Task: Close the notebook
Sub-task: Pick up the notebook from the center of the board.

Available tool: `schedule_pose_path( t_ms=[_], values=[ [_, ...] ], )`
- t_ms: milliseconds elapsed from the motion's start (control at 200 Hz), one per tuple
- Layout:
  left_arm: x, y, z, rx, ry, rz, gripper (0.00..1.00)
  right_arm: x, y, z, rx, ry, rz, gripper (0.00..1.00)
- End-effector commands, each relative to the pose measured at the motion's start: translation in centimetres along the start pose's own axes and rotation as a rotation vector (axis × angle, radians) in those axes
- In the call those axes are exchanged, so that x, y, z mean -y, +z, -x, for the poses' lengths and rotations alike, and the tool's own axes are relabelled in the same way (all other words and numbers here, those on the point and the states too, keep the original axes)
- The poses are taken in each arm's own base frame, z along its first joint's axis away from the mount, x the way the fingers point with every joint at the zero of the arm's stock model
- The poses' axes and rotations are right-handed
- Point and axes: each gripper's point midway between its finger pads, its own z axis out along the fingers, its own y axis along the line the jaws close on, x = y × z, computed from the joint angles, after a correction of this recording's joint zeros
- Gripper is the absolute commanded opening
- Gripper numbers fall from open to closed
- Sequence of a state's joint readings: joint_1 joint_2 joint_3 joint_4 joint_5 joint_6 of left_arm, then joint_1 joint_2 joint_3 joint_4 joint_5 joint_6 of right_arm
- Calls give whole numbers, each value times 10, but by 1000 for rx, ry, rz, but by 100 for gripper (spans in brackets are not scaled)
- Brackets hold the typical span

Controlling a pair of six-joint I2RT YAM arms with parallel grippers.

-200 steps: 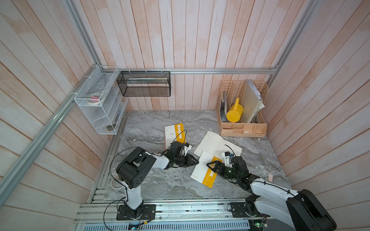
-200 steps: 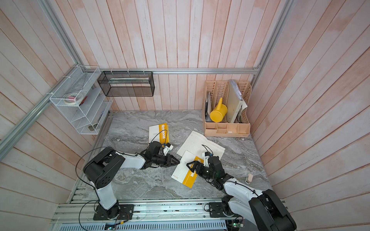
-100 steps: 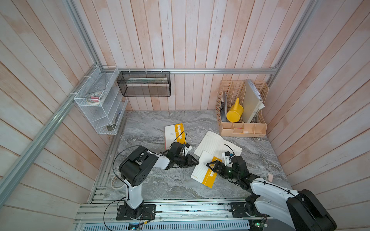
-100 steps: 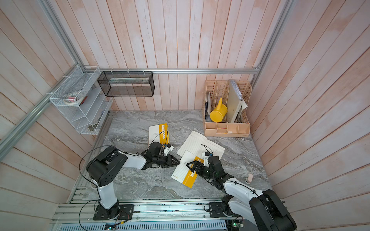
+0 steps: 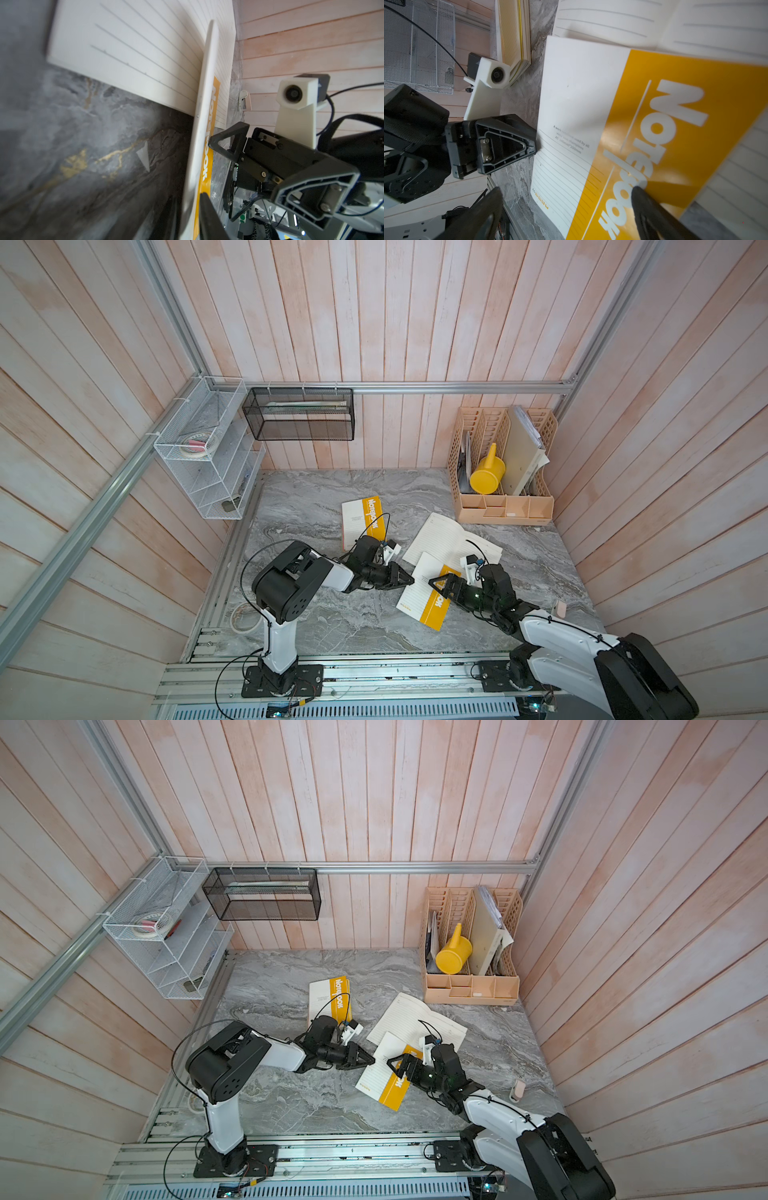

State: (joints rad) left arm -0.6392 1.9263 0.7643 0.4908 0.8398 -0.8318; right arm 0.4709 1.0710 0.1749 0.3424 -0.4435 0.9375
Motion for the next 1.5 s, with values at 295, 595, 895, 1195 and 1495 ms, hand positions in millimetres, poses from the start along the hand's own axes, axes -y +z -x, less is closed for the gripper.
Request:
schedule_pose_path(
  t_ms=[295, 595, 895, 1195, 1495],
  values=[
    [24, -2, -8, -54, 25, -135, 0, -13, -6, 5, 4, -31, 5, 98],
    [52, -17, -14, -91, 59, -171, 0, -53, -26, 30, 70, -105, 28, 98],
    [74, -49, 7, -41, 94, -63, 0, -64, -36, 39, 103, -128, 22, 98],
    [84, -112, 53, 137, 150, -14, 0, -72, -42, 49, 124, -162, 10, 98],
    [94, -171, 104, 314, 171, -22, 0, -65, -37, 53, 111, -154, 6, 98]
  ],
)
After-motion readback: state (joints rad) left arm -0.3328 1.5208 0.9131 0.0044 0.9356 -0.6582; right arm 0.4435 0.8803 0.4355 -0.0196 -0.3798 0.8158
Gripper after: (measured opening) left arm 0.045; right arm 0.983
